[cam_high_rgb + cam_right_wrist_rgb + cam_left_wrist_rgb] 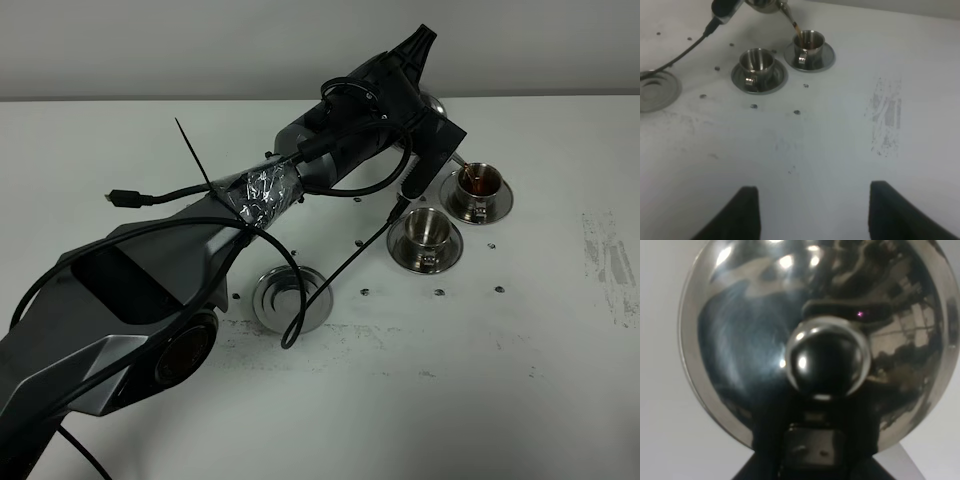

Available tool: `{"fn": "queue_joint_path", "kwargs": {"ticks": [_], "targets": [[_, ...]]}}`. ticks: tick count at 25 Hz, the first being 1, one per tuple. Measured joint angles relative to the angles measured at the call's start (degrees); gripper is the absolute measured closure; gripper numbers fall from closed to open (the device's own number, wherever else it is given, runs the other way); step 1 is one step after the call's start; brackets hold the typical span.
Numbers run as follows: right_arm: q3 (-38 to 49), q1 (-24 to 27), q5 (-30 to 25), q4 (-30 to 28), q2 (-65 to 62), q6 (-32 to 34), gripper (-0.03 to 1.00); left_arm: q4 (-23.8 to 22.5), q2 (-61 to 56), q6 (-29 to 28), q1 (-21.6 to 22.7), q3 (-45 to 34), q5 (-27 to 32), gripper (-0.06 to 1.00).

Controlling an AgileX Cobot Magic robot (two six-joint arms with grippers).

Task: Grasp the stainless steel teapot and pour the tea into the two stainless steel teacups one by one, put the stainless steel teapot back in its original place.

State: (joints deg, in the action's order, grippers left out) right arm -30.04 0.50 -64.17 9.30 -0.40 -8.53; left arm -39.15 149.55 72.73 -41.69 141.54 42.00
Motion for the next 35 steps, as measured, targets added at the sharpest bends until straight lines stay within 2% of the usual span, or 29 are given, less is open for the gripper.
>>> {"fn": "queue_joint_path", "kwargs": {"ticks": [35], "targets": [[0.0,0.0,0.0,-0.05,0.0,0.05,0.5,-0.46,0.0,0.11,0.0,0.0,-2.07,0.77]]}}
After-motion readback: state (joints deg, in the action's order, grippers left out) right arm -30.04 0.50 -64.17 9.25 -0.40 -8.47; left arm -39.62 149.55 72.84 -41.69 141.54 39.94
